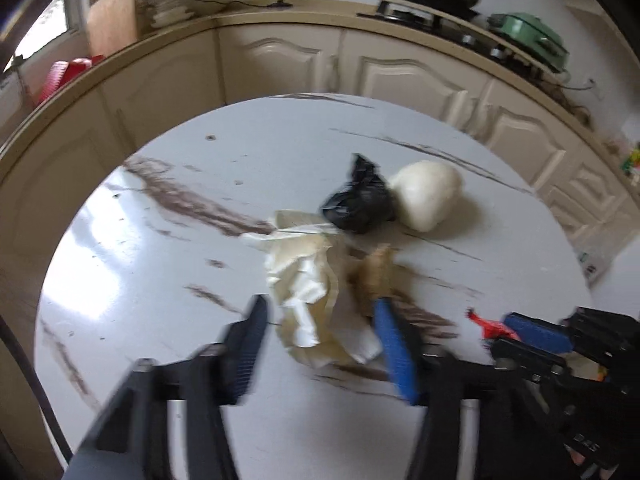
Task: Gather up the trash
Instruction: 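Grasp the red wrapper with the right tool while the left tool grasps the crumpled paper, then carry both items over the blue bin and open both tools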
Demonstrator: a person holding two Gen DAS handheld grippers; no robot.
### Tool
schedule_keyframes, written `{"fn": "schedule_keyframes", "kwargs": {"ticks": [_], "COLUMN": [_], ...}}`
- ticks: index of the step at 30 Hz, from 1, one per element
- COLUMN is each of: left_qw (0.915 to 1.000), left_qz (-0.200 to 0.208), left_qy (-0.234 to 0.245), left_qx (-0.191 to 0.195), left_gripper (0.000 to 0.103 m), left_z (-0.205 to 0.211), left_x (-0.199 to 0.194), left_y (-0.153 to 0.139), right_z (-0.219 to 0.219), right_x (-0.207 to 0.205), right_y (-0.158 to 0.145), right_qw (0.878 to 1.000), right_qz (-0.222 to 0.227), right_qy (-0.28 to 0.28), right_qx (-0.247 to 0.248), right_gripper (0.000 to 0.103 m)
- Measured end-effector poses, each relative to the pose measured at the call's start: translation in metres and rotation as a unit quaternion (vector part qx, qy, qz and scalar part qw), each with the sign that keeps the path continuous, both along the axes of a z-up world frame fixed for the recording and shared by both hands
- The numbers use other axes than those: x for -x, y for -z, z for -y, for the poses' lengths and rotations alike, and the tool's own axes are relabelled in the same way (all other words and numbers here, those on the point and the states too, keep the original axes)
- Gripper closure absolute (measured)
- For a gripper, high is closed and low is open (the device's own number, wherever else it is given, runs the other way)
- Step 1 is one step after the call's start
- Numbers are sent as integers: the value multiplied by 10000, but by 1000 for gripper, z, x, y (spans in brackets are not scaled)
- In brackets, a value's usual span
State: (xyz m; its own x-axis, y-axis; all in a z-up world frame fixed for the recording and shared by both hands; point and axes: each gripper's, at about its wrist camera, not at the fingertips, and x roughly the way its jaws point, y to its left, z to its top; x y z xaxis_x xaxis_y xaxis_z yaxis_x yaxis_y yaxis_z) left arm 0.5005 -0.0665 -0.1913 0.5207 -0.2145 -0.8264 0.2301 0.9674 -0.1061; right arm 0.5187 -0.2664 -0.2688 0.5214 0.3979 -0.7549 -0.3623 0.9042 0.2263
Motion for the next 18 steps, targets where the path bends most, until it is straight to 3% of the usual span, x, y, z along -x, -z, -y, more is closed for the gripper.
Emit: {"fn": "schedule_keyframes", "kwargs": {"ticks": [1,2,5,10,18], "left_qw": [10000,10000,10000,9995,9967], "left_qz": [15,47,-13,322,777], "left_qy": [16,-23,-61,-33,11], "left_qx": [-4,-75,-11,3,229], "left_gripper": [73,96,96,98,98], "left_z": [-1,-2,-9,-22,-35], "left_x": [-1,1,0,24,82], "left_y": [0,0,4,-10,-45], "right_z": [1,1,0,-2,-7], "right_x": [1,2,8,20,53], "right_y": [0,-1,-2,-7,-43], "right_qw": [10000,10000,9999,9997,9982], "right_qz": [-3,3,7,57,408], "right_qy": [26,59,131,177,177], "right_qx": [-18,-37,-95,-186,-412], "right_gripper": [86,86,87,88,90]}}
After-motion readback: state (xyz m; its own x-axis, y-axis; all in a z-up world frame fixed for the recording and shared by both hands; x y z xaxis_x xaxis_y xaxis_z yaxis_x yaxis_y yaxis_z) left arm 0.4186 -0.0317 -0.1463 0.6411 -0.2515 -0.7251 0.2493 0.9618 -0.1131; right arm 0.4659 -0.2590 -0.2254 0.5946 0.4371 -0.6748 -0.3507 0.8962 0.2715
